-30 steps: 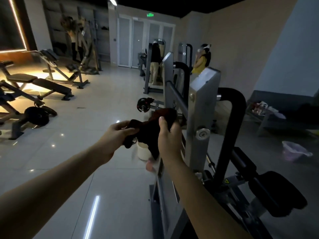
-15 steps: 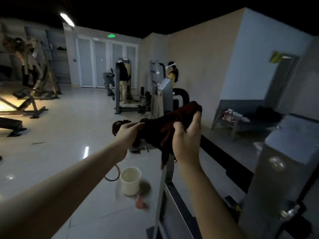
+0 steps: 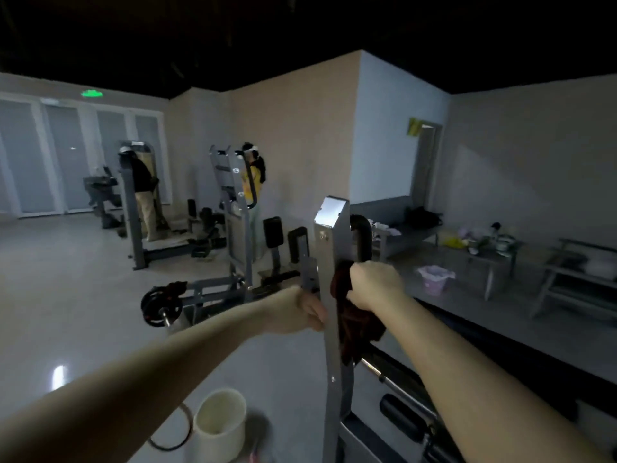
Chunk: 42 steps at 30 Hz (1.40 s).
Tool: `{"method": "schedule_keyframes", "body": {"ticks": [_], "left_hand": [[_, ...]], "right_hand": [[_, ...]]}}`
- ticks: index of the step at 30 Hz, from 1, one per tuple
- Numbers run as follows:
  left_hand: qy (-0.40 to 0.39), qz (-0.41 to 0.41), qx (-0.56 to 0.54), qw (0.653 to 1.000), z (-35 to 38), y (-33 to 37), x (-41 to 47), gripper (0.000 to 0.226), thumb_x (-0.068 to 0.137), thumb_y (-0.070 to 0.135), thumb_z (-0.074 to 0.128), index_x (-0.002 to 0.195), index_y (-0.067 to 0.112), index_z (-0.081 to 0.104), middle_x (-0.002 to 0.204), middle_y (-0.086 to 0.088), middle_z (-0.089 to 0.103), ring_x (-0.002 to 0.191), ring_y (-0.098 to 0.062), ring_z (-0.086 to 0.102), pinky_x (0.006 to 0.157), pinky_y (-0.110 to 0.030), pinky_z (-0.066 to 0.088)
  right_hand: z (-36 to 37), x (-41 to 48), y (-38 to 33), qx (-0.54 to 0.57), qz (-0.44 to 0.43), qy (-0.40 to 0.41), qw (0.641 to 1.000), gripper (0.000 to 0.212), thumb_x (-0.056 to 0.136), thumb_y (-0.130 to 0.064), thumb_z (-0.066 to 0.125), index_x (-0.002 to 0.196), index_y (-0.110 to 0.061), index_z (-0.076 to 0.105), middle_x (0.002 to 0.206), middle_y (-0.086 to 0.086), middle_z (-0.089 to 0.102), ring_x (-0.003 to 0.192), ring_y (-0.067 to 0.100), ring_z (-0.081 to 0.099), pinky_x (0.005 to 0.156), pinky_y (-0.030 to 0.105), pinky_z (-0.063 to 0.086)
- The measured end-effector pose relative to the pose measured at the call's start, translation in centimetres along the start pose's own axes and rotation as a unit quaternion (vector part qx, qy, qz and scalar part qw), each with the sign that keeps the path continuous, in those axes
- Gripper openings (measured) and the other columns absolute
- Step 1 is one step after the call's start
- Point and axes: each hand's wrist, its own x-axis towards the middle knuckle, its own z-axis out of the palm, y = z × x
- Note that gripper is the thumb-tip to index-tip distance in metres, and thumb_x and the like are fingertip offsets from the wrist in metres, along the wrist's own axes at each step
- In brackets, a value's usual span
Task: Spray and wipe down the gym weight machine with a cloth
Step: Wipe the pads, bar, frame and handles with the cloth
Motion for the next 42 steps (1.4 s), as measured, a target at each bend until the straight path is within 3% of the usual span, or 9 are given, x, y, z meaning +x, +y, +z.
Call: {"method": "schedule_keyframes", "body": {"ticks": [4,8,13,18,27,30,34,38,42], "left_hand": [[0.190,0.074,-0.052,0.978,-3.6,-0.9,2.3,0.013,0.084,0.019,0.066,0.075,0.020,0.075,0.074,0.003,0.074,0.072,-0.014,0.070,0.074,-0.043,0.060],[0.336,0.135,-0.177,0.915,-6.6,1.7,4.4,0.030,0.088,0.055,0.060,0.106,0.031,0.065,0.096,0.010,0.071,0.086,-0.008,0.068,0.086,-0.041,0.057],[0.257,0.169,-0.148,0.940,-7.3,5.1,8.5,0.073,0.090,0.068,0.059,0.150,0.031,0.041,0.145,0.000,0.047,0.130,-0.017,0.049,0.101,-0.032,0.040],[0.402,0.201,-0.106,0.887,-4.1,5.0,11.8,0.035,0.094,0.047,0.063,0.124,0.027,0.063,0.115,0.002,0.067,0.105,-0.022,0.064,0.079,-0.028,0.041],[0.439,0.245,-0.110,0.858,-3.6,4.3,12.7,0.035,0.096,0.044,0.060,0.126,0.026,0.063,0.113,-0.002,0.068,0.098,-0.027,0.066,0.084,-0.039,0.052],[0.423,0.234,-0.103,0.869,-3.5,4.4,12.5,0.038,0.097,0.043,0.058,0.130,0.025,0.062,0.115,-0.005,0.066,0.099,-0.030,0.064,0.082,-0.038,0.047],[0.413,0.241,-0.103,0.872,-3.7,4.3,12.5,0.038,0.096,0.043,0.057,0.130,0.024,0.061,0.113,-0.007,0.065,0.095,-0.031,0.064,0.079,-0.039,0.047],[0.406,0.245,-0.098,0.875,-3.8,4.2,12.5,0.037,0.096,0.043,0.057,0.128,0.024,0.060,0.107,-0.007,0.064,0.090,-0.032,0.064,0.076,-0.041,0.050],[0.417,0.257,-0.091,0.867,-3.8,3.9,12.8,0.037,0.097,0.040,0.058,0.129,0.022,0.061,0.105,-0.010,0.064,0.090,-0.034,0.063,0.073,-0.041,0.047]], "right_hand": [[-1.0,0.8,0.6,0.056,0.000,-0.082,0.995,0.053,0.092,-0.061,0.058,0.112,-0.013,0.063,0.097,0.006,0.061,0.090,0.026,0.062,0.076,0.037,0.051],[-1.8,1.2,0.9,0.166,0.020,-0.141,0.976,0.070,0.094,-0.071,0.044,0.135,-0.016,0.058,0.124,0.003,0.061,0.104,0.022,0.056,0.092,0.037,0.044],[-1.9,1.8,1.3,0.194,0.060,-0.161,0.966,0.086,0.091,-0.076,0.043,0.146,-0.009,0.047,0.132,0.006,0.054,0.115,0.024,0.053,0.094,0.033,0.041],[-0.1,1.1,0.9,0.265,0.064,-0.054,0.961,0.036,0.103,-0.054,0.045,0.082,-0.026,0.056,0.082,0.000,0.057,0.072,0.013,0.053,0.067,0.031,0.041],[2.1,-1.7,-0.1,-0.008,0.106,0.145,0.984,0.026,0.103,-0.019,0.044,0.117,-0.024,0.066,0.098,0.008,0.068,0.088,0.033,0.067,0.060,0.036,0.040],[0.7,-4.5,3.0,-0.001,0.198,0.128,0.972,0.034,0.106,-0.022,0.039,0.130,-0.022,0.063,0.115,0.011,0.068,0.103,0.034,0.066,0.075,0.039,0.052],[-0.6,-6.9,6.9,0.095,0.328,0.164,0.925,0.039,0.108,-0.035,0.035,0.096,-0.019,0.068,0.093,0.012,0.068,0.091,0.034,0.066,0.068,0.038,0.050],[-0.3,-3.4,4.2,0.245,0.248,0.260,0.900,0.047,0.108,-0.038,0.037,0.065,-0.024,0.051,0.072,0.006,0.063,0.074,0.029,0.063,0.067,0.037,0.048],[0.9,1.4,0.8,0.217,0.192,0.163,0.943,0.025,0.100,-0.020,0.044,0.101,-0.014,0.068,0.101,0.010,0.071,0.088,0.027,0.066,0.079,0.038,0.054]]}}
